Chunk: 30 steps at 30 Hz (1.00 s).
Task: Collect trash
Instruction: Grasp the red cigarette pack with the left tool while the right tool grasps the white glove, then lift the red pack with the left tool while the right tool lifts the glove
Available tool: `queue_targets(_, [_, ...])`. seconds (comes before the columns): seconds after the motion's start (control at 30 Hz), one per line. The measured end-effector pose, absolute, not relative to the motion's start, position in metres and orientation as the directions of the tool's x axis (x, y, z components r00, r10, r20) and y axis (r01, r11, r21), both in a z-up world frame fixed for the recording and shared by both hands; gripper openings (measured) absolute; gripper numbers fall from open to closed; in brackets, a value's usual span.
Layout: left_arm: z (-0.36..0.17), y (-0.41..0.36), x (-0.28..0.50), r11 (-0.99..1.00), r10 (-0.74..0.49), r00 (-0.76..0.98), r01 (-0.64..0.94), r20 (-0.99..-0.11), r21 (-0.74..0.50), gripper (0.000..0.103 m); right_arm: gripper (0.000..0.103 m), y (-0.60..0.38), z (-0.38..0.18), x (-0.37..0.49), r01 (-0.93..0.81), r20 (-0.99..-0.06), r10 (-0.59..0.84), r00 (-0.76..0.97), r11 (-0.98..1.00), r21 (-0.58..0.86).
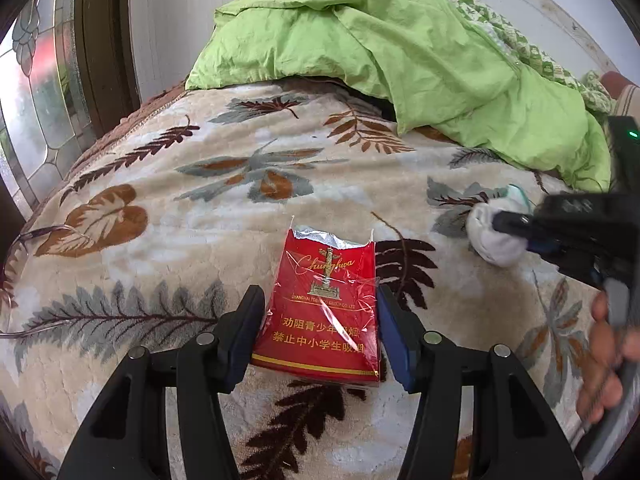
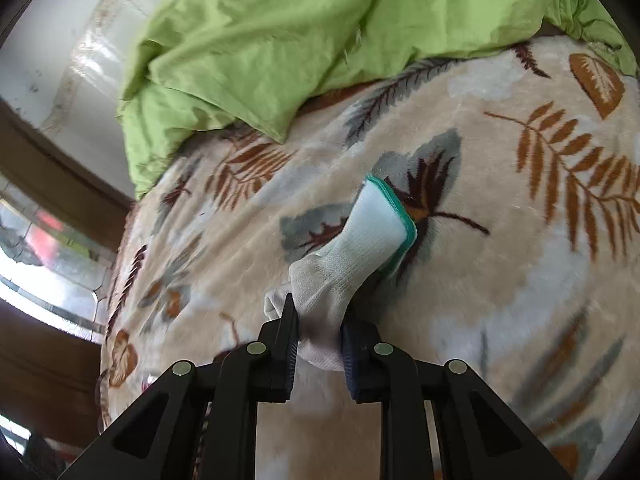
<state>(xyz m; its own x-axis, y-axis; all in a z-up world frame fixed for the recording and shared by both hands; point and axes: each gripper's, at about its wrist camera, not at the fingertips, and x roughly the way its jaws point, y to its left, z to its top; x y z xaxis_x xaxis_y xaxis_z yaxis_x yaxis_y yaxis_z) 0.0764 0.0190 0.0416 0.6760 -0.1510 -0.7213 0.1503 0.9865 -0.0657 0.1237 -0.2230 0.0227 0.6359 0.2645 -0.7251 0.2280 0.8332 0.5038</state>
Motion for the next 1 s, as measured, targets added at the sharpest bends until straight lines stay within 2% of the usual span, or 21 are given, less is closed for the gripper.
queue_targets(0.13, [0.048, 0.016, 0.068, 0.984, -0.157, 0.693, 0.166, -0.704, -0.055, 0.055, 0.018, -0.22, 0.038, 0.074, 0.187, -0.69, 0.253, 0.678, 0.849, 0.494])
queue_targets(0.23, [0.052, 0.012, 0.057, 0.984, -0.152, 0.703, 0.176, -0.695, -0.037, 0.055, 0.018, -0.212, 0.052, 0.028, 0.144, -0.673, 0.213, 0.708, 0.89, 0.433])
queue_targets(0.53, [0.066, -0.007, -0.006, 0.973, -0.154, 0.749, 0.23, -0.644, 0.034, 0.055, 0.018, -0.209, 0.053, -0.075, 0.124, -0.654, 0.166, 0.739, 0.919, 0.374])
queue_targets(1.0, [0.071, -0.023, -0.091, 0.949, -0.179, 0.773, 0.3, -0.608, 0.102, 0.055, 0.018, -0.206, 0.055, -0.146, 0.127, -0.629, 0.141, 0.765, 0.924, 0.362])
